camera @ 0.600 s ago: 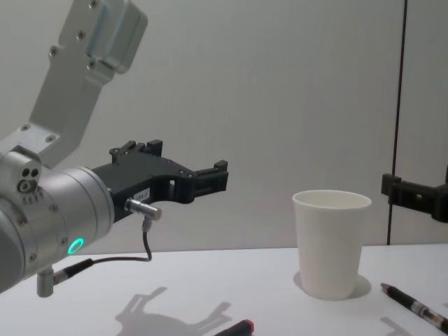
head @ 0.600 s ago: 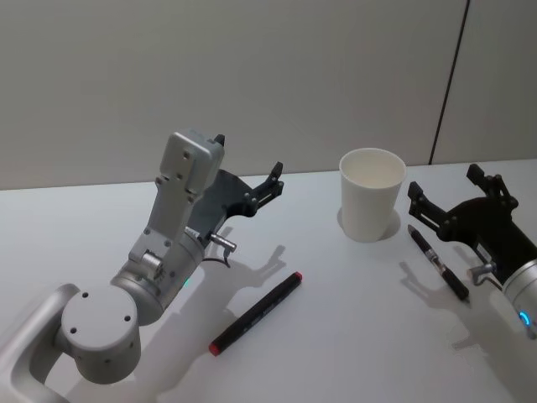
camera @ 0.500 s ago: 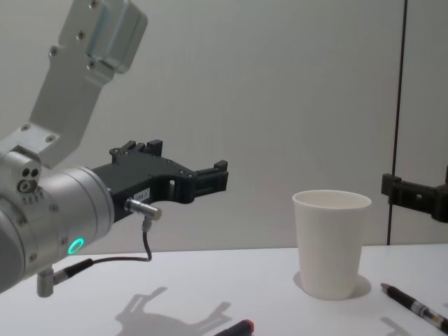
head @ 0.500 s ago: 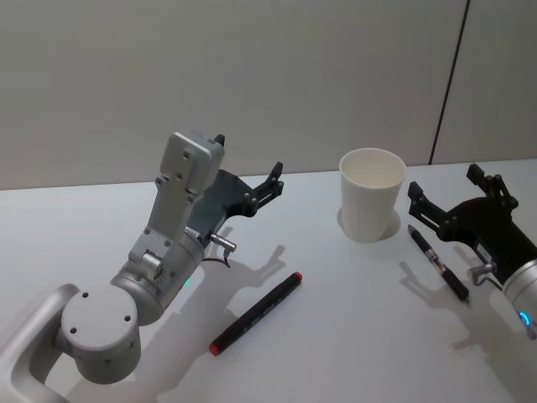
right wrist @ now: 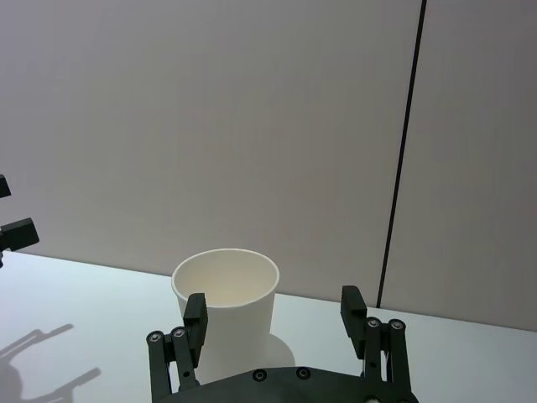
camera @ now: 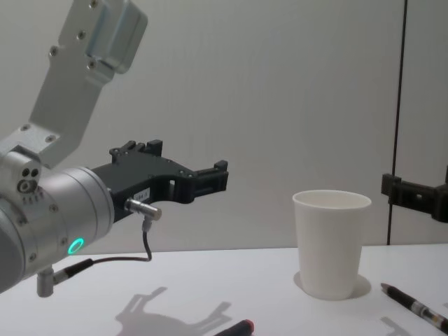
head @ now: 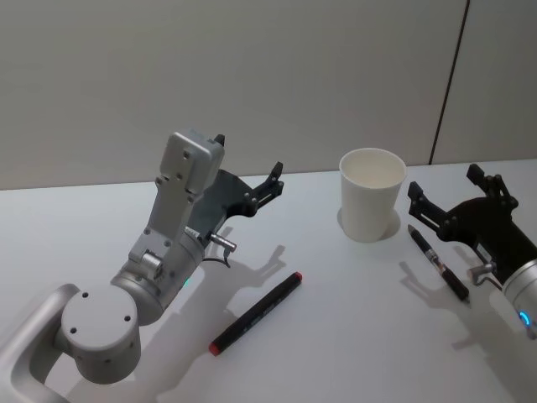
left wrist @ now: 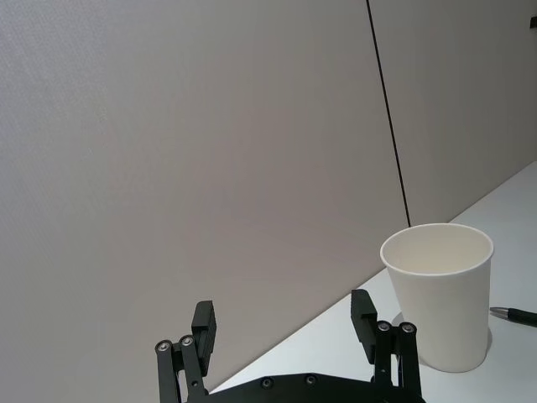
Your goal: Place the pen into the pen holder.
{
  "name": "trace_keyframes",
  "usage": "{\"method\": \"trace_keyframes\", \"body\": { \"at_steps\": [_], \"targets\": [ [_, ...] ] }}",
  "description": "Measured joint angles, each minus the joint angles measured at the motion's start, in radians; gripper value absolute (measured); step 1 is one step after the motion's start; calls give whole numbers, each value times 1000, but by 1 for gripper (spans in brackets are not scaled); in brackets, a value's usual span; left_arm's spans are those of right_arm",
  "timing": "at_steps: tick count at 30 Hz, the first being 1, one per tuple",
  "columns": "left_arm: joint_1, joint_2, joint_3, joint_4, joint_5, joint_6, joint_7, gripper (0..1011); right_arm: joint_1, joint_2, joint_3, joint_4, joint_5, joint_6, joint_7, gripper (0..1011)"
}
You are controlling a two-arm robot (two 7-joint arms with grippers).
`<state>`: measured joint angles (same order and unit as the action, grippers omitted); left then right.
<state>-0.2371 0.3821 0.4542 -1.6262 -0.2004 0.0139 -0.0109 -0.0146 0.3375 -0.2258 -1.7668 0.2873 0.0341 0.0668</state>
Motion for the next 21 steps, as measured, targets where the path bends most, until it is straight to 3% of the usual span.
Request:
{"method": "trace_keyframes", "body": {
  "at_steps": [21],
  "targets": [
    [0, 0, 0, 0, 0, 0, 0, 1001, 0, 0, 0, 0, 0, 0, 0, 1001]
  ]
}}
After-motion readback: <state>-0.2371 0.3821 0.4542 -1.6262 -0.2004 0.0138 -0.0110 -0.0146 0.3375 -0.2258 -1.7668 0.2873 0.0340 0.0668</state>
